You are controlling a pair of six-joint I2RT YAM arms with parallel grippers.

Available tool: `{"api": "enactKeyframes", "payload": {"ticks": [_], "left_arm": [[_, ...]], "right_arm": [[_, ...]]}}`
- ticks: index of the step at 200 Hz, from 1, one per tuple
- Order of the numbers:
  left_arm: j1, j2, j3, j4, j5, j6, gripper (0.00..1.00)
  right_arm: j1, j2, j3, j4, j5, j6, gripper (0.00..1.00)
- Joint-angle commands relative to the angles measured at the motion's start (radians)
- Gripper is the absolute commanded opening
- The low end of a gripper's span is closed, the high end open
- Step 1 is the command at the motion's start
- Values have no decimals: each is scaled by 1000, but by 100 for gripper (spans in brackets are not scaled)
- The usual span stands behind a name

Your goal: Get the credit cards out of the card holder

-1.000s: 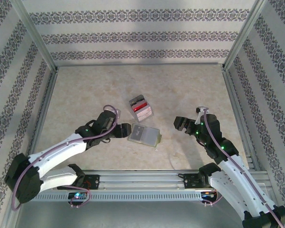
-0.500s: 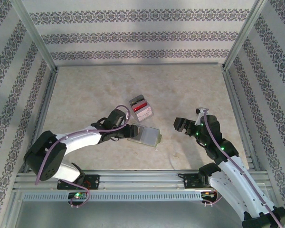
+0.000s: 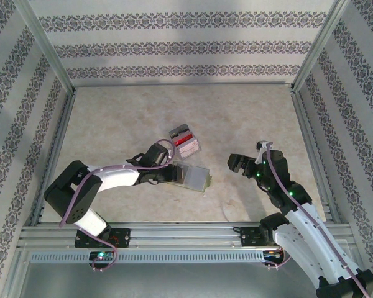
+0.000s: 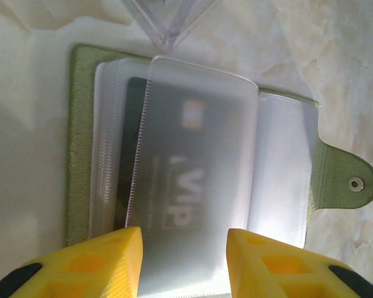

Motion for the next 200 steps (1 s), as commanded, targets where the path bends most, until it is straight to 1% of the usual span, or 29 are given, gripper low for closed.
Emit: {"api": "enactKeyframes", "payload": {"ticks": [1,31,95,200], "left_arm": [[13,26,11,55,54,16,40],[9,46,11,124,118,6,38],[-25,35,32,200,176,8,37],[-112,124,134,230,213,17,37]], "right_arm": [[-10,1,-7,1,-9,-14,98],[-13,10,-9,8,-12,-12,98],[-13,39,-12,29,-24,-13,98],[-16,51,-14,36,-25,-25,98]]}}
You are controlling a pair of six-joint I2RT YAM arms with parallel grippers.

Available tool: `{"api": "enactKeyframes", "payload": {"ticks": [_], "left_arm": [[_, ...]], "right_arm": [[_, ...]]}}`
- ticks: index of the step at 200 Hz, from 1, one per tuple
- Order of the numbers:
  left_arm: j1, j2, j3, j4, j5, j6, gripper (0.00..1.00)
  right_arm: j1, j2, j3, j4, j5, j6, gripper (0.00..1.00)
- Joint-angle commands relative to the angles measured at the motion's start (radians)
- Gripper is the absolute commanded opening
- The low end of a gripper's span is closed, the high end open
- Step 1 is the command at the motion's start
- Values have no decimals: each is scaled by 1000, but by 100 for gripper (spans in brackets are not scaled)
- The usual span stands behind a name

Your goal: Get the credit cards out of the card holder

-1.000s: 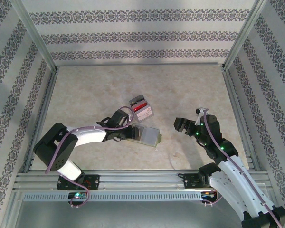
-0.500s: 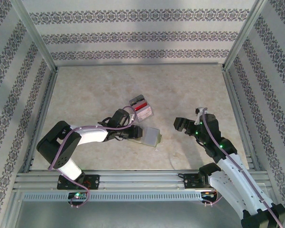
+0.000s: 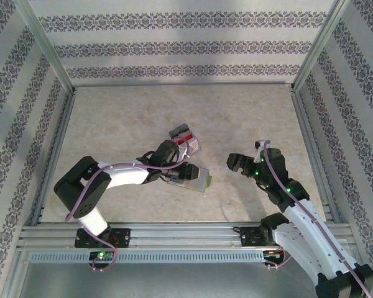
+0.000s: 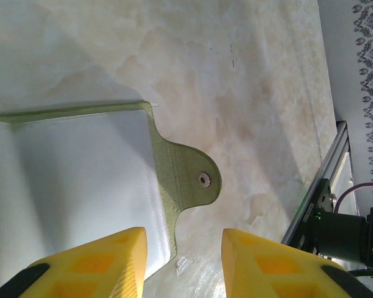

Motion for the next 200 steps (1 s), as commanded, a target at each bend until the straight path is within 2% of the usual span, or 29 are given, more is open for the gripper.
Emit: {"api": "enactKeyframes", "payload": {"ticks": [1,40,67,93,125,200], "left_arm": [[-22,30,31,49,23,18,37],[-25,-23,57,-19,-19,61,37],[-12,-111,56,-152,-137,99,43],[48,-185,-8,-249,-222,74,49],[117,-223,-84,-271,-200,55,49],[129,-127,-68,-254,-176,67,48]], "right_arm": [[-10,0,-13,25,-14,-24,98],[-12,5,-6,21,-15,-36,98],[-11,15,2,17,-14,-36,98],[-13,12,1,6,0,-29,98],[-16,5,2,-4,9,-32,98],[-19,5,8,-11,6,-33,98]]}}
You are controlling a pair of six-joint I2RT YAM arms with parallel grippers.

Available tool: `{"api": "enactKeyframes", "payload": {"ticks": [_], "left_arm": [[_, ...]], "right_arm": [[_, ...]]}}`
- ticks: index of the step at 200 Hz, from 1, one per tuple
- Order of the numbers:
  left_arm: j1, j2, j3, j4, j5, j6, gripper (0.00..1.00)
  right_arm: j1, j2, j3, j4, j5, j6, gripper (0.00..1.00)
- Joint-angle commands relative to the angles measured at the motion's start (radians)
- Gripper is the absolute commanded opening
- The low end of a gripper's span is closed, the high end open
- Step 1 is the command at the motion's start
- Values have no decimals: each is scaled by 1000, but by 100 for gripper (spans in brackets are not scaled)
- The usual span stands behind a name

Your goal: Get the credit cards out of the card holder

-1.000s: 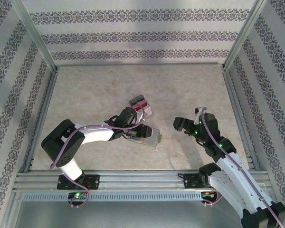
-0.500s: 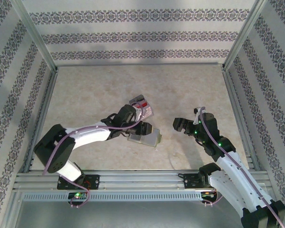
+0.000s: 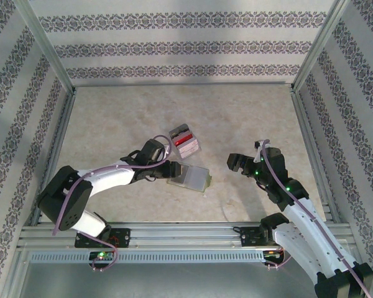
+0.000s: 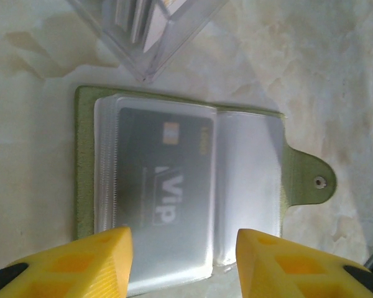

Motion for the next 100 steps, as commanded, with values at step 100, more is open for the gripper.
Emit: {"api": "enactKeyframes", "payload": {"ticks": [100], "left_arm": [[-1,115,15,78,87,-6,45]], "right_arm": [[-11,-13,0,-11,10,-14,98]]}}
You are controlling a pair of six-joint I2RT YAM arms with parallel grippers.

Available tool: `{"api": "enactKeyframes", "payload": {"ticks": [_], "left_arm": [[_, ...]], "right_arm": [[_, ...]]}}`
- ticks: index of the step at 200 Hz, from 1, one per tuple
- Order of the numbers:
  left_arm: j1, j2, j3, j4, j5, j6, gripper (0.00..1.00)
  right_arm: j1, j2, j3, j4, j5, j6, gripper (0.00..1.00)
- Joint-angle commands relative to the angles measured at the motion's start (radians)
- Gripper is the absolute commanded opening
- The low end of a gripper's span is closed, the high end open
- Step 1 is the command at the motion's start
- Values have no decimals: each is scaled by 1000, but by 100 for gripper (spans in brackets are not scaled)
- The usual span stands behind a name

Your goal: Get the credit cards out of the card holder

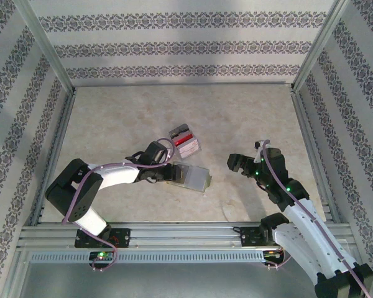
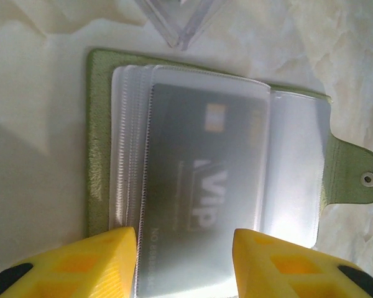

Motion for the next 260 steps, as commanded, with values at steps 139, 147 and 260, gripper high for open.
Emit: {"api": "enactKeyframes", "payload": {"ticks": [139,147,260], "left_arm": [[-79,27,122,114,158,-14,45],[-94,40,137,116,167,-15,45],[-210,271,285,103,165,-23,44]], "right_arm": [[-13,6,-4,8,7,-12,98],[-12,5,-4,10,8,-12,98],[-81,-34,-17,1,-36,13,98]]}}
